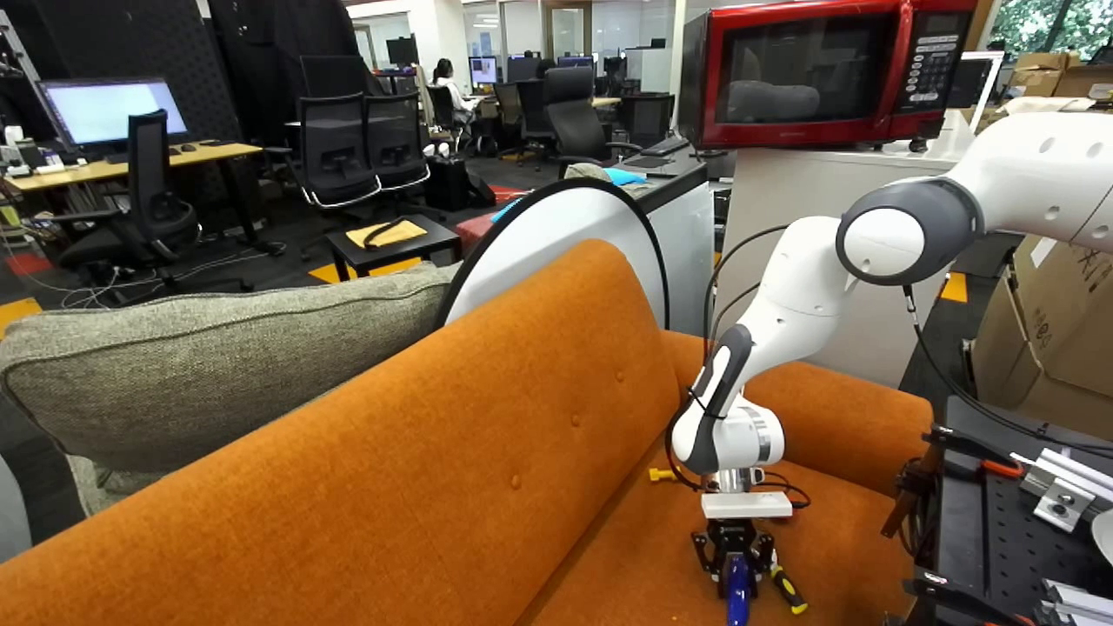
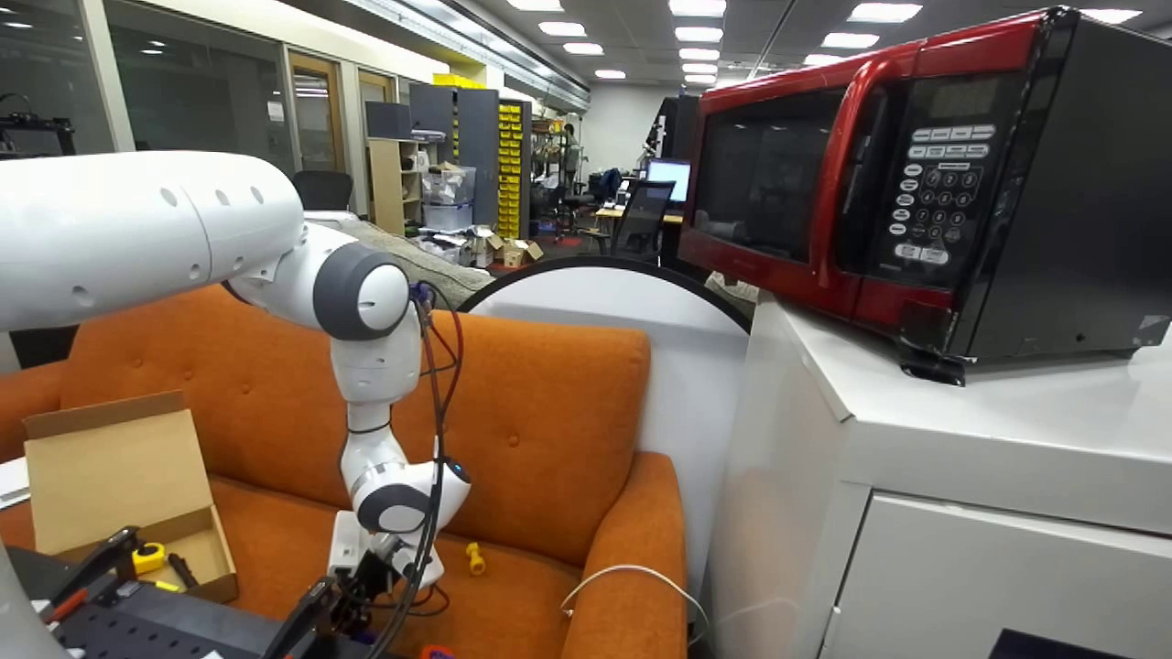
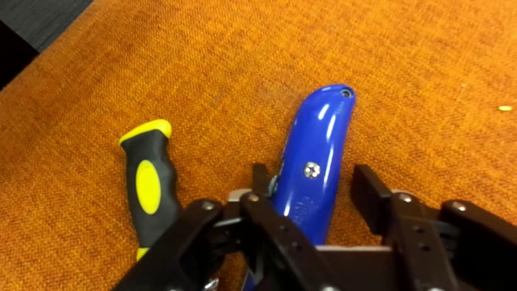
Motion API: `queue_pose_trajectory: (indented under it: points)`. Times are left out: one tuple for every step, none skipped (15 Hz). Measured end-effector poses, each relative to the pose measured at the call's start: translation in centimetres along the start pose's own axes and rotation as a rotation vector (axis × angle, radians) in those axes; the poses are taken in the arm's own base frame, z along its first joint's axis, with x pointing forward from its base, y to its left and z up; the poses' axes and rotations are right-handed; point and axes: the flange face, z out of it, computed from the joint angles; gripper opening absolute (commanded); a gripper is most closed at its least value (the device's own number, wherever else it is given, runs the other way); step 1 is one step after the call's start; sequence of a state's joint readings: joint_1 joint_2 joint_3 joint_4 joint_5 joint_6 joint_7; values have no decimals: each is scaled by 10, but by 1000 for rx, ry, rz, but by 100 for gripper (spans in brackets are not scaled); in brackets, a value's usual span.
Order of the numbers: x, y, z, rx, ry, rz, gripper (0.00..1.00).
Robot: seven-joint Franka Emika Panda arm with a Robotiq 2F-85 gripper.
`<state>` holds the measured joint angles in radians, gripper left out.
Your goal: Put the blue object inside the box
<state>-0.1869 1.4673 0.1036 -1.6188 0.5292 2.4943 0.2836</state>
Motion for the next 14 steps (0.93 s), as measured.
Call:
queue_pose_trajectory:
  points:
    - [0, 0, 0, 1, 1, 0, 18]
    - [0, 0, -1, 1, 1, 0, 15]
    - [0, -1, -1, 2, 1, 0, 15]
    - [0, -1, -1, 2, 1, -1, 15]
    - [0, -1, -1, 2, 2, -2, 15]
    - [0, -2, -2, 3, 2, -4, 15]
    - [0, -3, -5, 7, 5, -8, 15]
    - [0, -6, -9, 12, 12, -16, 15]
    - [-1, -10, -14, 21, 25, -27, 15]
    - [-2, -16, -21, 33, 40, -46, 15]
    - [-6, -22, -30, 45, 53, -69, 15]
    - [-12, -29, -38, 57, 64, -95, 15]
    - [-20, -36, -47, 68, 68, -129, 15]
    - [-30, -45, -55, 78, 70, -172, 15]
